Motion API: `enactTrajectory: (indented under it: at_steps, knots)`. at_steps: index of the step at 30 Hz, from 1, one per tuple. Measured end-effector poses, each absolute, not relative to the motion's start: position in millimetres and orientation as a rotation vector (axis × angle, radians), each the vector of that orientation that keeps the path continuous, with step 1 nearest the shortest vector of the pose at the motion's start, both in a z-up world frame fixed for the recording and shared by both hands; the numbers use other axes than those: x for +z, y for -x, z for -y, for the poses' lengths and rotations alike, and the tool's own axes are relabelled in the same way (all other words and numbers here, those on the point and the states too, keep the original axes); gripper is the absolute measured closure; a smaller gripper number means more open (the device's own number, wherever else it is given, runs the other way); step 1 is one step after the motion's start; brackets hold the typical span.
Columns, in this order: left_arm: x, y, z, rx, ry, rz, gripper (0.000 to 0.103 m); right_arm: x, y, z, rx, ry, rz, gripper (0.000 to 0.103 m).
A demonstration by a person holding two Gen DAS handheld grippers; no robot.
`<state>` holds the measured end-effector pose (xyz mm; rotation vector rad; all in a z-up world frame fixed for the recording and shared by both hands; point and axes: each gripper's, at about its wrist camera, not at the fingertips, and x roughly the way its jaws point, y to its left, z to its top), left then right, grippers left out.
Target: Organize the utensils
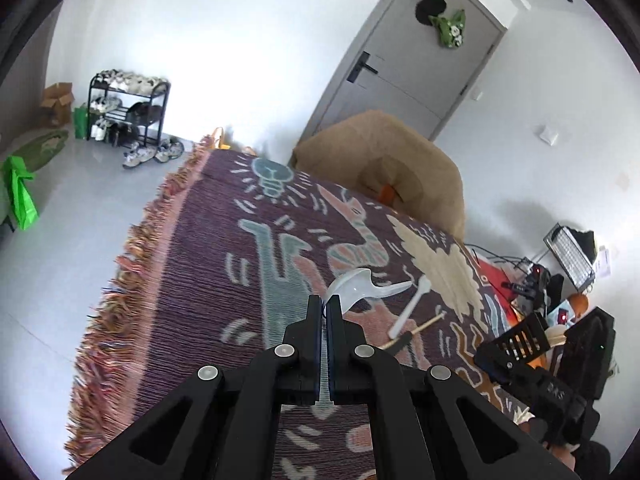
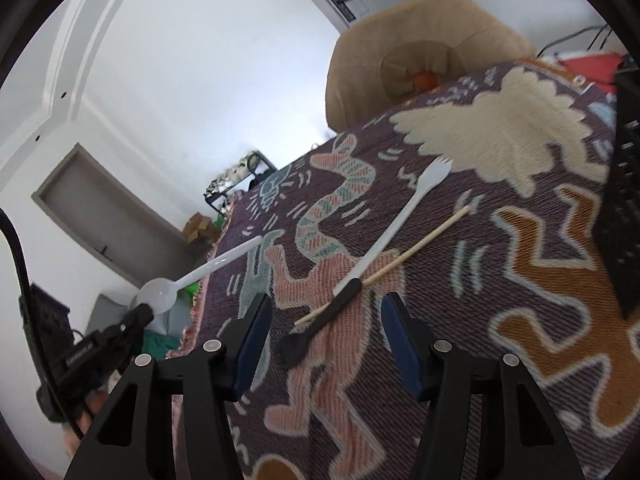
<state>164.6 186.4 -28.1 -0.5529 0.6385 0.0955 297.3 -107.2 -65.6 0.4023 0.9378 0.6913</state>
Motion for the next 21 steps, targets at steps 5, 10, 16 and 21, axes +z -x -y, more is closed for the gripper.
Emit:
enactTrajectory:
  at_steps: [5,10,16,21]
  knots:
    - [-32,-157,-204,0.112,0.575,-0.634,0.102,-91,-320,90,0.694,-0.453,-1.03,0.047]
    - [-36,-151,-215,0.117,0.584,-0.638,0.102,-110,-334,75,0.679,-0.464,-1.094,0.056]
    - [-36,-145,-226,0.128,0.588,-0.637,0.102,-116,-345,63,0.638,-0.446,-1.101,0.064]
    - [-35,-140,-231,0.137,0.583,-0.635,0.102,-120,-346,66,0.628,-0.455,-1.122,0.091]
